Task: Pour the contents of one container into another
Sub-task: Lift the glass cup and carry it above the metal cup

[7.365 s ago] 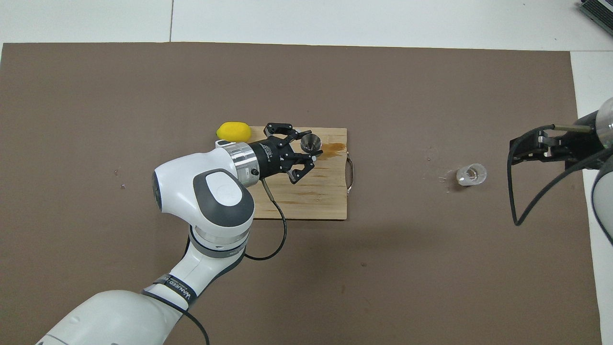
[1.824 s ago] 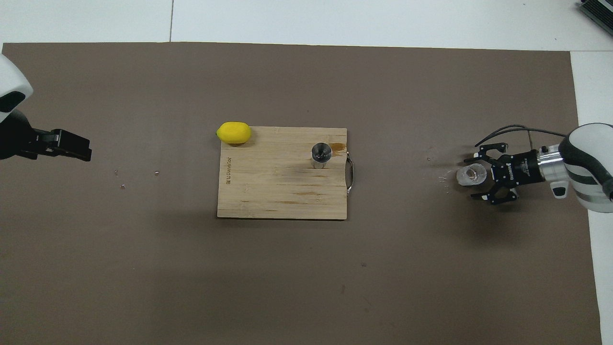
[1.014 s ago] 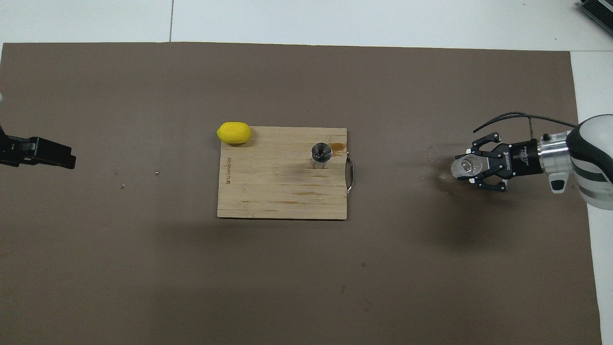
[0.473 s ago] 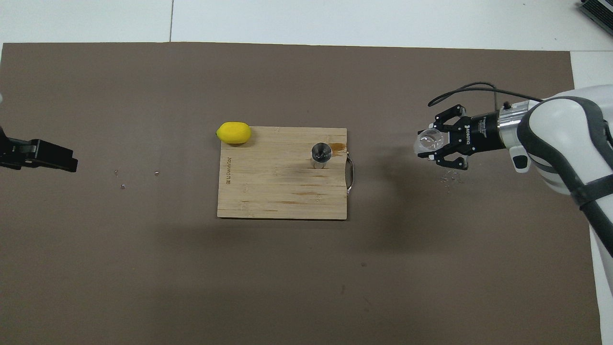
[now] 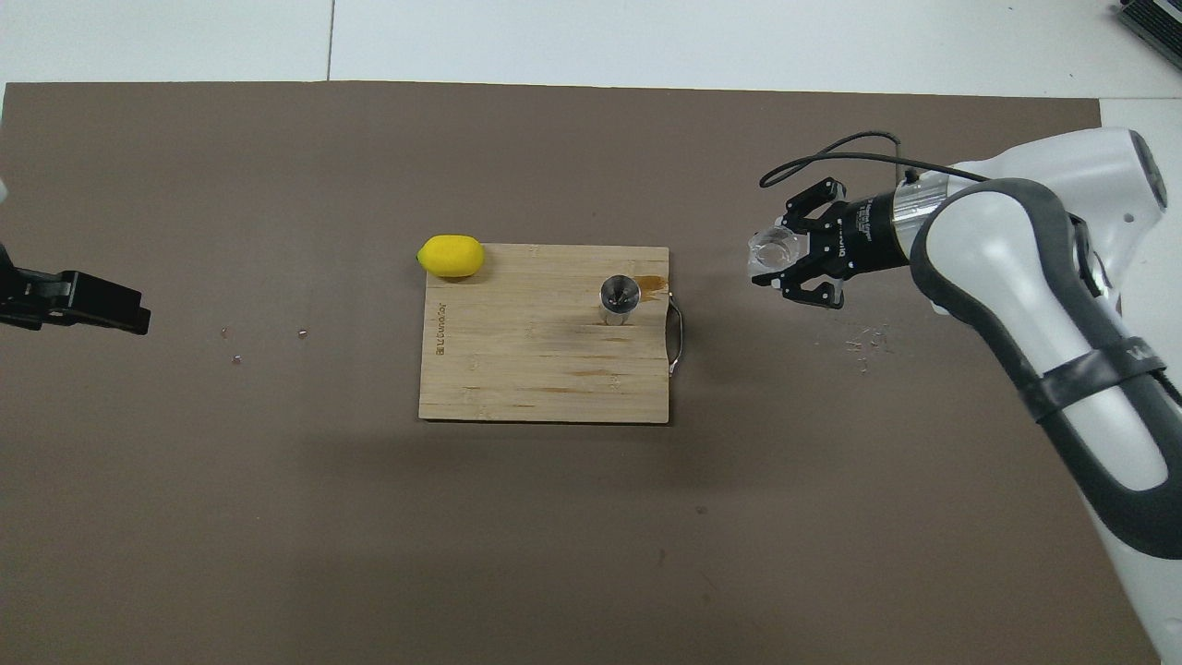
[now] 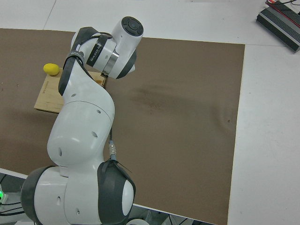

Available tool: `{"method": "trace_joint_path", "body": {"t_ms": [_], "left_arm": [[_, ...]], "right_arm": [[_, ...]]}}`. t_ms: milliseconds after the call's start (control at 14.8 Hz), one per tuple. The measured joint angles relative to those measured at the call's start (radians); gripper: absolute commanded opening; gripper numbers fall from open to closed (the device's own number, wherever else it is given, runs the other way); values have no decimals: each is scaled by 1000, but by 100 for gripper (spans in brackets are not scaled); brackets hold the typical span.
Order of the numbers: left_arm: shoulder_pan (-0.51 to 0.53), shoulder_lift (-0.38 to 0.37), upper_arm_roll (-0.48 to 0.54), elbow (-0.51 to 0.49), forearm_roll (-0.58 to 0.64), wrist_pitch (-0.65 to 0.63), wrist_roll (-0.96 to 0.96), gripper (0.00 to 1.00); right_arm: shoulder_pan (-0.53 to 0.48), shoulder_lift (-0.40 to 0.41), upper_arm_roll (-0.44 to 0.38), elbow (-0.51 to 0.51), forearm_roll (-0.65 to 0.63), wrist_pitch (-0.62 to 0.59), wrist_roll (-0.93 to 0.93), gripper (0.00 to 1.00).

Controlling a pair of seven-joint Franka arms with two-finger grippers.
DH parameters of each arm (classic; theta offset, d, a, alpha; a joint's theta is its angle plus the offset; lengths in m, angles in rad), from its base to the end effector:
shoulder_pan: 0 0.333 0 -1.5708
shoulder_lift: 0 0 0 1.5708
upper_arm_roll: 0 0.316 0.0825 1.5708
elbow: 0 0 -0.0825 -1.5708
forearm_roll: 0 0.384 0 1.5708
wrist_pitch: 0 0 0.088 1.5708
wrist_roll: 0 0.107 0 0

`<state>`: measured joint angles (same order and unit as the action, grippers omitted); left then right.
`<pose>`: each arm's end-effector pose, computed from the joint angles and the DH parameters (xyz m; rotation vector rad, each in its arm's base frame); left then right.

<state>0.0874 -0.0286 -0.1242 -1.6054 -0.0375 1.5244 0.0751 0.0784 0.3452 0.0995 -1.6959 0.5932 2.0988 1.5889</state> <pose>0.5397 -0.0250 0.6199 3.1007 -0.1746 -0.0807 0.6479 0.1373 0.4095 -1.7708 2.0349 0.5435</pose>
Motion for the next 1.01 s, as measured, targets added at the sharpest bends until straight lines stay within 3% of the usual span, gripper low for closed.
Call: {"method": "trace_joint_path", "body": {"t_ms": [405, 1014], "left_arm": [[0, 0, 0, 0, 0, 0, 0, 100], [-5, 0, -6, -12, 3, -4, -11, 100]], "right_arm": [[131, 47, 0, 91, -220, 12, 148, 0], [256, 68, 0, 150, -422, 15, 161, 0]]}}
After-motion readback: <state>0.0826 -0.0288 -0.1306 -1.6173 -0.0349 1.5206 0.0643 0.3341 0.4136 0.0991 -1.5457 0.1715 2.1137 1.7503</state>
